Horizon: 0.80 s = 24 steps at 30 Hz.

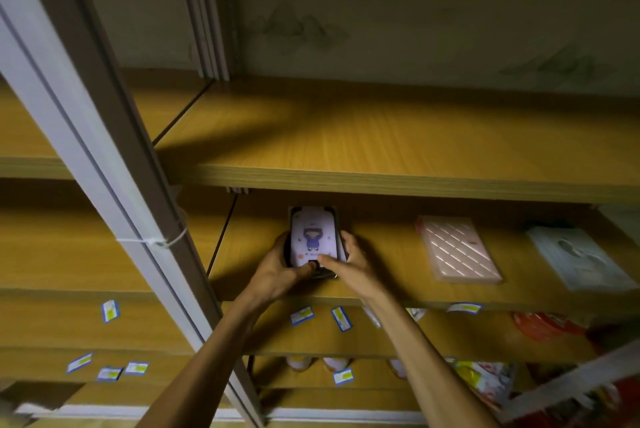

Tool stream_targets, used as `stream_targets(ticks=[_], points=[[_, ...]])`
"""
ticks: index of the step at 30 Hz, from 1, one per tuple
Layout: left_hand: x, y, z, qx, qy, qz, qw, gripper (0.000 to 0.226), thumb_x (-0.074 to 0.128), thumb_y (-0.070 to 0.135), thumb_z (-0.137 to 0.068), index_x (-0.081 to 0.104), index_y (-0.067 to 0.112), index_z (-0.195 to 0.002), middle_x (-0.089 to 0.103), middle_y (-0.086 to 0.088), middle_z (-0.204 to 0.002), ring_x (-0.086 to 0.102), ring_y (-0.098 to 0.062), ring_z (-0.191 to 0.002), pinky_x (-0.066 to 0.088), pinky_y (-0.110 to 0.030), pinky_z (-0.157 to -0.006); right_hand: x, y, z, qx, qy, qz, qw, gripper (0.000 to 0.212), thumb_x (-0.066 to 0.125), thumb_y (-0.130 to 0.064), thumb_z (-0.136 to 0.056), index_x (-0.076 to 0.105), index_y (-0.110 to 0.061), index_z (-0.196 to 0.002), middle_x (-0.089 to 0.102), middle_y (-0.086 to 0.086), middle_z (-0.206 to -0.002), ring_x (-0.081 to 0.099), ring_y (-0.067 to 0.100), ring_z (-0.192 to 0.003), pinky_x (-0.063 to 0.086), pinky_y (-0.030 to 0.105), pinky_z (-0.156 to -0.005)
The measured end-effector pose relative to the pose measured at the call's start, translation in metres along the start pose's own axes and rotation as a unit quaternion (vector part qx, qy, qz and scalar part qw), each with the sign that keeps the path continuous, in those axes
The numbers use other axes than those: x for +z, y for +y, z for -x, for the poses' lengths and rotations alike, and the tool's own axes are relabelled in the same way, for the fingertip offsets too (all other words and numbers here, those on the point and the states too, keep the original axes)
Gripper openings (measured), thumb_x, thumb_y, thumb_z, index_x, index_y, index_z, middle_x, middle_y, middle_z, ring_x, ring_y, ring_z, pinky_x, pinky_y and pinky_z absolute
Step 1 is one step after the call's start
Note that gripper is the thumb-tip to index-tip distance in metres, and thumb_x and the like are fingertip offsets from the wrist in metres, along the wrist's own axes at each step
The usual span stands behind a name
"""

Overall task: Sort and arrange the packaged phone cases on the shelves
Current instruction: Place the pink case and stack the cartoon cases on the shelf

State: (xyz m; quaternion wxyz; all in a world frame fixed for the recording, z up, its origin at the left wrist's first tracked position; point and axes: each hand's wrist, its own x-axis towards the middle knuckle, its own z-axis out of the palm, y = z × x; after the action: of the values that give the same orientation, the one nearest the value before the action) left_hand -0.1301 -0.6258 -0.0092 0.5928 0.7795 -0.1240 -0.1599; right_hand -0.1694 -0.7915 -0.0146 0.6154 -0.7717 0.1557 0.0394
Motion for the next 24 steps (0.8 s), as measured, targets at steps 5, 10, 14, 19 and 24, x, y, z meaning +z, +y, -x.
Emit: stream_targets(ticks=[5, 10, 14, 19, 24], points=[[0.005, 0.001, 0.001, -0.03, 0.007, 0.057, 0.998, 0.104, 0.085, 0.005, -0.064, 0.024, 0.018, -0.148, 0.055, 0.005, -0.123, 0.057, -0.011, -0.105, 0.055, -0.025, -0.085, -0.004, 0.004, 0.006, 0.004, 0.002, -0.045, 0.999, 0.099, 0.076, -0.012, -0.079, 0.01, -0.021, -0.152, 0.044, 0.002, -0.145, 0.053, 0.007, -0.109, 0.047, 0.01, -0.079], [0.009, 0.004, 0.003, -0.03, -0.023, 0.051, 0.998, 0.081, 0.083, 0.005, -0.067, 0.041, 0.02, -0.135, 0.062, 0.002, -0.12, 0.062, -0.011, -0.103, 0.057, -0.024, -0.08, -0.005, 0.002, 0.006, 0.012, -0.012, -0.034, 0.999, 0.099, 0.073, -0.01, -0.081, 0.006, -0.019, -0.153, 0.037, 0.003, -0.151, 0.044, 0.021, -0.131, 0.04, 0.034, -0.107], [0.016, 0.004, 0.008, 0.073, 0.032, -0.038, 0.996, 0.083, 0.078, -0.001, -0.07, 0.035, 0.027, -0.135, 0.043, 0.006, -0.129, 0.052, -0.006, -0.113, 0.052, -0.018, -0.083, 0.003, 0.003, 0.009, 0.008, -0.01, 0.009, 1.0, 0.093, 0.066, -0.018, -0.089, -0.001, -0.022, -0.153, 0.048, 0.0, -0.143, 0.052, 0.016, -0.117, 0.045, 0.028, -0.093], [0.024, 0.002, 0.009, 0.162, 0.083, -0.077, 0.98, 0.087, 0.071, -0.007, -0.071, 0.029, 0.023, -0.14, 0.039, 0.006, -0.132, 0.042, 0.012, -0.121, 0.046, -0.014, -0.098, 0.006, 0.005, 0.011, -0.017, 0.018, 0.081, 0.996, 0.094, 0.059, -0.041, -0.09, -0.009, -0.021, -0.152, 0.034, 0.002, -0.153, 0.04, 0.025, -0.134, 0.04, 0.04, -0.105], [0.03, -0.007, 0.015, 0.14, 0.037, -0.045, 0.988, 0.079, 0.072, -0.003, -0.077, 0.028, 0.02, -0.139, 0.055, 0.005, -0.129, 0.054, -0.006, -0.122, 0.049, -0.026, -0.101, 0.002, 0.016, 0.014, 0.004, 0.004, 0.084, 0.996, 0.099, 0.066, -0.042, -0.085, -0.003, -0.021, -0.152, 0.046, -0.002, -0.142, 0.047, 0.023, -0.128, 0.045, 0.038, -0.1]])
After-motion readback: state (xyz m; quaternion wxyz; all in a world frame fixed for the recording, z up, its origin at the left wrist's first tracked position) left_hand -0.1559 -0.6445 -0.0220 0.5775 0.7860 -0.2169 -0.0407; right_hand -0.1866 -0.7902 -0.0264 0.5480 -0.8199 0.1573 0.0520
